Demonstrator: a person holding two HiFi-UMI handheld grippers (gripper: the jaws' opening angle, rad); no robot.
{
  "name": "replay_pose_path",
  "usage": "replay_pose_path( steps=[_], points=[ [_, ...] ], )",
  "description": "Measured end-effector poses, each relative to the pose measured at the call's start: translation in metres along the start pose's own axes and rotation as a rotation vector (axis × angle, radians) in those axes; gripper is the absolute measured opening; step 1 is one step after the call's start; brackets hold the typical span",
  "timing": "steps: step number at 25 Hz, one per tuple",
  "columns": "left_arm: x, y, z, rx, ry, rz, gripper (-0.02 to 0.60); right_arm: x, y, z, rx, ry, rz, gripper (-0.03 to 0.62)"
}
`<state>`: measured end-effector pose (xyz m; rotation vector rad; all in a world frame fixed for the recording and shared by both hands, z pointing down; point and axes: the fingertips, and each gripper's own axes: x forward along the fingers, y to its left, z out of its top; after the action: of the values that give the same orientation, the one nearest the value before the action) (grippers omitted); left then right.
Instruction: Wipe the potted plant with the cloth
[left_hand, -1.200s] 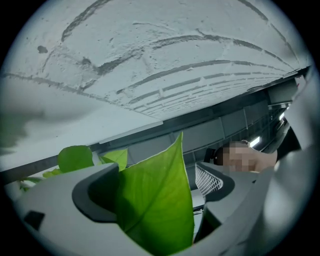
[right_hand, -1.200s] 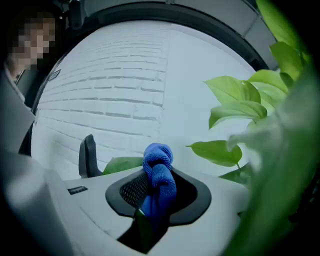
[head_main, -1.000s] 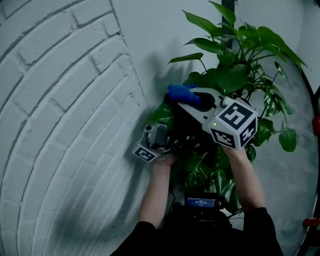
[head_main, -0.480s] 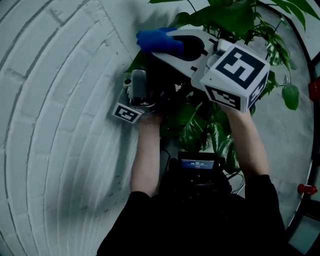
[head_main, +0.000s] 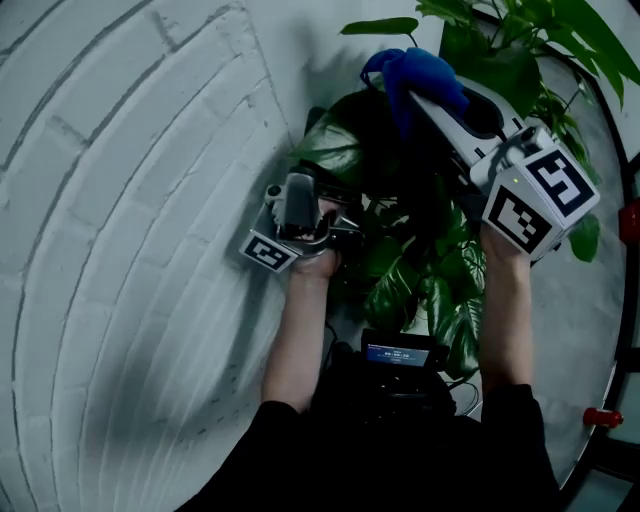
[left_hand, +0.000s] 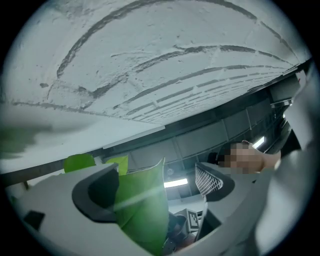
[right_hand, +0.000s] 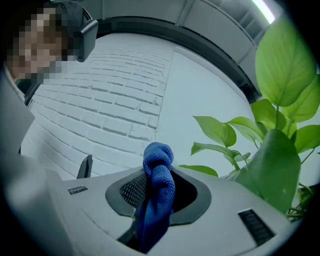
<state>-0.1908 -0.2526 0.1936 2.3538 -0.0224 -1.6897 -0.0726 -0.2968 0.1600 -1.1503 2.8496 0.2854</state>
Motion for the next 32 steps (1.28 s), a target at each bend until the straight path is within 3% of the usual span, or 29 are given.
replay_pose_path(
  steps=[4, 9, 13, 22, 26, 29, 32],
  points=[
    [-0.001, -0.002, 0.003, -0.011, -0.01, -0.004, 0.479, 0.004, -0.003, -0.01, 0.003, 0.036, -0.008, 0.115],
    [-0.001, -0.006, 0.004, -0.02, -0.017, -0.015, 0.479, 0.033, 0.031, -0.037, 0.063, 0.119, 0.148, 0.115],
    [-0.003, -0.01, 0.002, -0.025, -0.013, -0.019, 0.479, 0.047, 0.056, -0.041, 0.124, 0.125, 0.247, 0.115],
    [-0.005, -0.012, 0.008, -0.015, -0.011, -0.008, 0.479, 0.047, 0.114, -0.036, -0.115, 0.144, 0.316, 0.115],
    [-0.005, -0.015, 0.006, -0.012, 0.005, -0.016, 0.479, 0.045, 0.138, -0.044, -0.115, 0.172, 0.405, 0.114],
    [-0.008, -0.015, 0.007, -0.019, 0.006, -0.017, 0.479, 0.038, 0.14, -0.036, -0.034, 0.132, 0.451, 0.115],
    [-0.013, -0.015, 0.013, -0.02, -0.006, -0.011, 0.479, 0.026, 0.119, -0.012, 0.027, 0.029, 0.385, 0.115]
  ],
)
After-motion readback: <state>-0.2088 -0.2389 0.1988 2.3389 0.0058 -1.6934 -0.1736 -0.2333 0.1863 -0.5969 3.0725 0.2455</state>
